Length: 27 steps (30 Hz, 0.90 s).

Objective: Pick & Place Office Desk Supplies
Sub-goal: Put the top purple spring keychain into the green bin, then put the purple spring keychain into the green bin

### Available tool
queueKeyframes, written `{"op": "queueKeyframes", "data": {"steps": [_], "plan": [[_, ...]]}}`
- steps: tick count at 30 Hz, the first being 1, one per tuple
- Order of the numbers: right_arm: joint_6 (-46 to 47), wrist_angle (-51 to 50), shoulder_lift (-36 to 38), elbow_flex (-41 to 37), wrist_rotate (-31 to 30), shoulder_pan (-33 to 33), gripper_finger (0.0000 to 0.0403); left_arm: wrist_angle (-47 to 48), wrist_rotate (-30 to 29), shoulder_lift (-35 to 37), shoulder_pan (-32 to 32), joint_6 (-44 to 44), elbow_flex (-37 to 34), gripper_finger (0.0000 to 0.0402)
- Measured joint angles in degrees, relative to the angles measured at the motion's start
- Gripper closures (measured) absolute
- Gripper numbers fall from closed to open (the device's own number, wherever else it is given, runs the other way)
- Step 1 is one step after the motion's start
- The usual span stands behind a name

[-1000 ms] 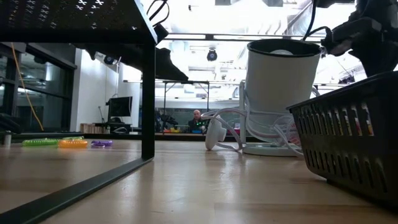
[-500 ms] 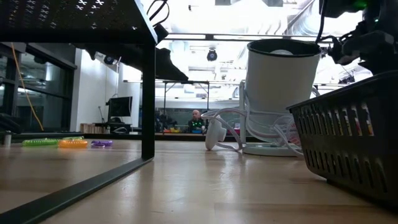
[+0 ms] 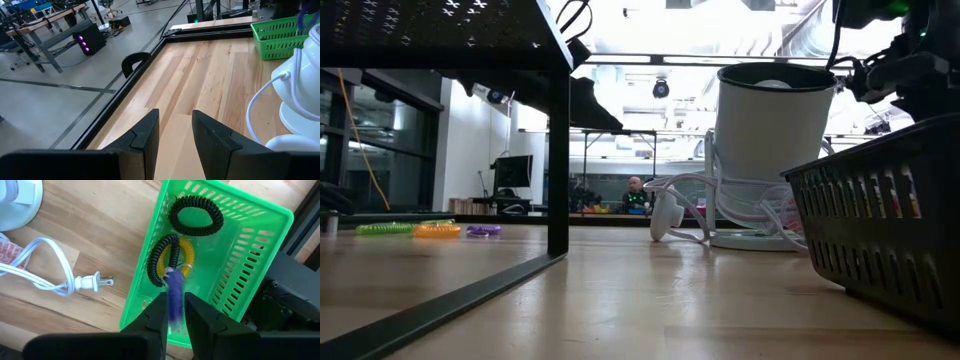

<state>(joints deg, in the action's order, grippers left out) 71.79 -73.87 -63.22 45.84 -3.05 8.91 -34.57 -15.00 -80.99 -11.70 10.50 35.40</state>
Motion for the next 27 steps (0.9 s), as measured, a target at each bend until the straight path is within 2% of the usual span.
{"op": "queueKeyframes", "data": {"steps": [5,14,16,20,24,27], "plan": [[0.0,0.0,0.0,0.0,0.0,0.0,0.0336,0.0,0.0,0.0,0.0,0.0,0.0,0.0289],[0.0,1.2,0.0,0.0,-0.4,0.0,0.0333,0.0,0.0,0.0,0.0,0.0,0.0,0.0289],[-1.3,2.5,0.0,0.0,-2.7,-0.1,0.0333,0.0,0.0,0.0,0.0,0.0,0.0,0.0289],[-5.9,7.1,0.0,0.0,-11.2,-2.7,0.0333,0.0,0.0,0.0,0.0,-0.9,0.0,0.0289],[-13.1,13.5,0.0,0.0,-19.4,-8.6,0.0333,0.0,0.0,0.0,0.0,-1.1,0.0,0.0289],[-21.3,20.7,0.0,0.0,-21.4,-14.8,0.0333,0.0,0.0,0.0,0.0,-1.1,0.0,0.0289]]}}
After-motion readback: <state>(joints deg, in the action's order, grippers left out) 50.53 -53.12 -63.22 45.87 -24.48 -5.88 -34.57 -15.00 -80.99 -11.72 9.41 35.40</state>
